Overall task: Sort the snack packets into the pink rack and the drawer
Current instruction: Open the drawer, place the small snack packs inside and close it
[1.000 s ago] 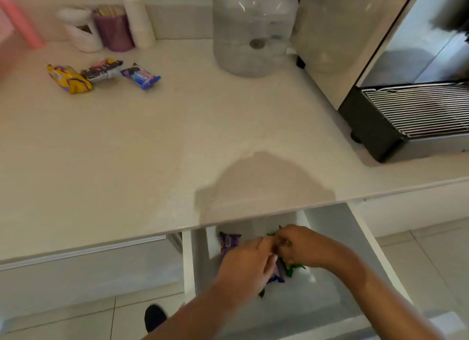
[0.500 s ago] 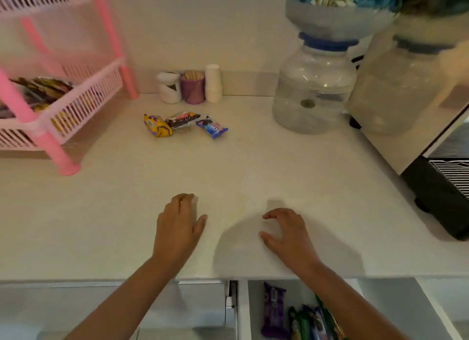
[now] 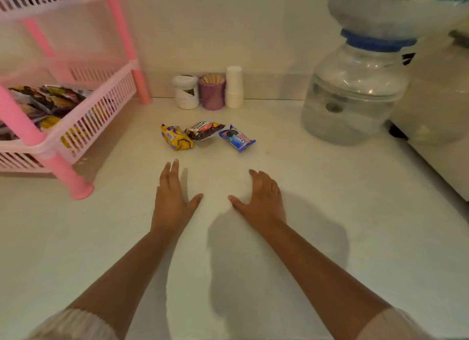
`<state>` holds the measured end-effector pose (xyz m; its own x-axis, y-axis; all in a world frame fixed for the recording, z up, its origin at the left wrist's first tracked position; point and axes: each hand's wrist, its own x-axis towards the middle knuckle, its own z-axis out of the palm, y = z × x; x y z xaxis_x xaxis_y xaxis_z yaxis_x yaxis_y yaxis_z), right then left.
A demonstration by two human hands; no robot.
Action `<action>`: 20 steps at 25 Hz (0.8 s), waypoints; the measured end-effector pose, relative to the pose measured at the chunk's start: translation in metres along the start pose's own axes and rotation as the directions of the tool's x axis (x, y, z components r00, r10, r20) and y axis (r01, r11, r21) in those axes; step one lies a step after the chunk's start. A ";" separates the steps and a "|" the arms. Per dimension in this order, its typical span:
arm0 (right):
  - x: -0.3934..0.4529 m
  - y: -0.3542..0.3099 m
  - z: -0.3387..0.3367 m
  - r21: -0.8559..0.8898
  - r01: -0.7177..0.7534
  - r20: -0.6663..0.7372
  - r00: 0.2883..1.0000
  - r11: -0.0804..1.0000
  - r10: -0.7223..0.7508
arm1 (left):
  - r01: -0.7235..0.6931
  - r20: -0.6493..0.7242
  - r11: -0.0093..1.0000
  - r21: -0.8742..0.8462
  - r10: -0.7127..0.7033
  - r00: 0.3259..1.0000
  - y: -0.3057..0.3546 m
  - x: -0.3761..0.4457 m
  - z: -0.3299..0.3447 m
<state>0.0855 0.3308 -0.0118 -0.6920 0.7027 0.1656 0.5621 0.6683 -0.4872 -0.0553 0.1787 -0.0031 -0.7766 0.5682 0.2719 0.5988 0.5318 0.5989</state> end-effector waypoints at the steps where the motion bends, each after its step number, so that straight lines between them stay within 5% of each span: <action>1: 0.015 -0.003 0.005 0.013 0.003 -0.013 1.000 1.000 -0.003 | 0.002 0.003 1.000 0.009 -0.002 1.000 -0.003 0.012 0.002; 5: 0.068 -0.013 0.012 -0.073 0.059 -0.111 0.992 0.996 -0.067 | 0.014 -0.012 1.000 0.019 -0.014 1.000 -0.010 0.057 0.010; 13: 0.129 -0.011 0.019 -0.047 0.041 -0.190 0.981 0.998 -0.049 | 0.071 -0.119 0.964 -0.257 -0.104 0.987 -0.031 0.138 0.017; 20: 0.136 -0.007 0.020 -0.046 0.038 -0.165 0.985 0.998 -0.045 | 0.108 -0.118 0.976 -0.191 -0.132 0.984 -0.040 0.159 0.024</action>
<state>-0.0215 0.4169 -0.0027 -0.6327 0.7023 0.3263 0.5554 0.7051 -0.4409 -0.1979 0.2627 -0.0015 -0.8665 0.4148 0.2778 0.4631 0.4599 0.7577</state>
